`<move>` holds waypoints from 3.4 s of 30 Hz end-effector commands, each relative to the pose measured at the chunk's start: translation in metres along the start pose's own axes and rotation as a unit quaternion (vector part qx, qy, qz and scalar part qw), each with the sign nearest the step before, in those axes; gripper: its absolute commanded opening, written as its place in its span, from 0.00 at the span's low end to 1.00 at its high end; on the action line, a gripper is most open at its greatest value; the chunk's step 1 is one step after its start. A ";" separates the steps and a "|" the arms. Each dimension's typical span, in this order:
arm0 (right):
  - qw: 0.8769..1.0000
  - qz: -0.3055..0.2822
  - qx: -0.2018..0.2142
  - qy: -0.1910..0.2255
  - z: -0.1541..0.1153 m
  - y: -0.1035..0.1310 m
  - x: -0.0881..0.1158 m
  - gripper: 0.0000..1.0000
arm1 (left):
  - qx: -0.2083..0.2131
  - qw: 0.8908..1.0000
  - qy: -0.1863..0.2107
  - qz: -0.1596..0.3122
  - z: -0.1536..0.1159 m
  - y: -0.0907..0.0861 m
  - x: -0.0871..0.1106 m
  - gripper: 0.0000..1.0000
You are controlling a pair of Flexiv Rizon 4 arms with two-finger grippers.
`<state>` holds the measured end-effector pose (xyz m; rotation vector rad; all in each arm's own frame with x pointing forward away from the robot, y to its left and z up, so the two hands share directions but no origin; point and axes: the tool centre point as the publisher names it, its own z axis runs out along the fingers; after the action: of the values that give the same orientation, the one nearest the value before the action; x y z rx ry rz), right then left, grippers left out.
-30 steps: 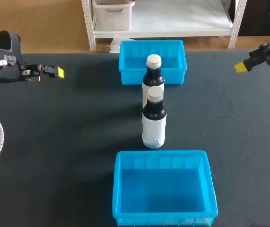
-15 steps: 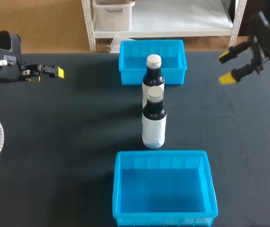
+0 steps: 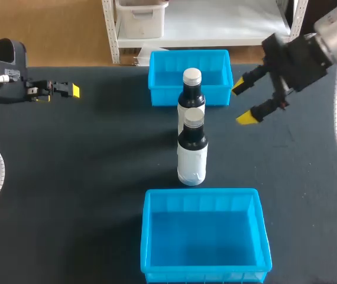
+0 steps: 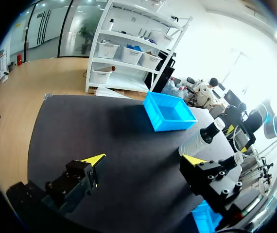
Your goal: Pick up the bottle, and place it in the far bin if it is heavy, or in the near bin if it is light.
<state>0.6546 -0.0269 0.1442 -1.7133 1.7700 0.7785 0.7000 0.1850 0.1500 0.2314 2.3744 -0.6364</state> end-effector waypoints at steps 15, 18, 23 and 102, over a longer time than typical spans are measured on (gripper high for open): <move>0.999 -0.014 -0.026 -0.042 0.056 0.025 -0.026 1.00 | 0.000 1.000 0.000 0.000 0.000 0.000 0.000 1.00; 0.998 -0.013 -0.031 -0.049 0.061 0.027 -0.030 1.00 | 0.000 1.000 0.000 0.000 0.000 0.000 0.000 1.00; 0.997 -0.011 -0.037 -0.060 0.069 0.030 -0.038 1.00 | 0.000 1.000 0.000 0.000 0.000 0.000 0.000 1.00; 0.994 0.038 0.084 -0.057 -0.092 0.004 0.047 0.00 | 0.000 1.000 0.000 0.000 0.000 0.000 0.000 1.00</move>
<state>0.6486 -0.1132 0.1664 -1.4657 1.7938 0.6999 0.7000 0.1850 0.1500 0.2314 2.3744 -0.6365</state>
